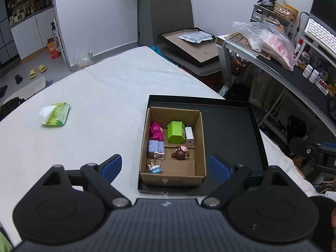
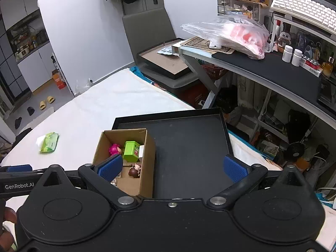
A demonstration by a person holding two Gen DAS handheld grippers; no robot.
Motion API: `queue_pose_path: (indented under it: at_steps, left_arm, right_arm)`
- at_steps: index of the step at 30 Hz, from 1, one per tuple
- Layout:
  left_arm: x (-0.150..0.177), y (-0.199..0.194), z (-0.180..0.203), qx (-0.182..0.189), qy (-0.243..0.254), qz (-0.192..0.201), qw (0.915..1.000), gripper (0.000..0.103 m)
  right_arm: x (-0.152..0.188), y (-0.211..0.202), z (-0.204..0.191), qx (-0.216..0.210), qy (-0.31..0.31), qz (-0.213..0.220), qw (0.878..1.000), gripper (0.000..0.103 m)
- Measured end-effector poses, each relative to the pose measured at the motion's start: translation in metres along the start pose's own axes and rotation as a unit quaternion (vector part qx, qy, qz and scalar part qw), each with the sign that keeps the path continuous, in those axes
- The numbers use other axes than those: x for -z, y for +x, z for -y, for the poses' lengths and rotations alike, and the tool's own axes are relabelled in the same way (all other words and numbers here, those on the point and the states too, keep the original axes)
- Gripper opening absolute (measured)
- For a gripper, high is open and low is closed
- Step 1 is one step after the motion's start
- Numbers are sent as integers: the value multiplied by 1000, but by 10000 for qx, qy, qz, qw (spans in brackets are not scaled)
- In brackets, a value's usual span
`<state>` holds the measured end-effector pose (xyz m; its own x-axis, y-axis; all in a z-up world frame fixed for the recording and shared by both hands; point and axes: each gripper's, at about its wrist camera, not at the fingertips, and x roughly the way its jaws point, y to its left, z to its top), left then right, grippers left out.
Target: Organize rigid objects
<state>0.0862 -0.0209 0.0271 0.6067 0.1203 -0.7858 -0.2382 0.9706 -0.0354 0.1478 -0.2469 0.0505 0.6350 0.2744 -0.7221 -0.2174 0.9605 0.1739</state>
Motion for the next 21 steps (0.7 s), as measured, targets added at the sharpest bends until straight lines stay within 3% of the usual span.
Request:
queue_pose_path:
  at_steps: [21]
  left_arm:
    - [30,-43,4,65,132,251,9996,91]
  right_arm:
    - [24,-54,-8,-213,-236,186,9993,103]
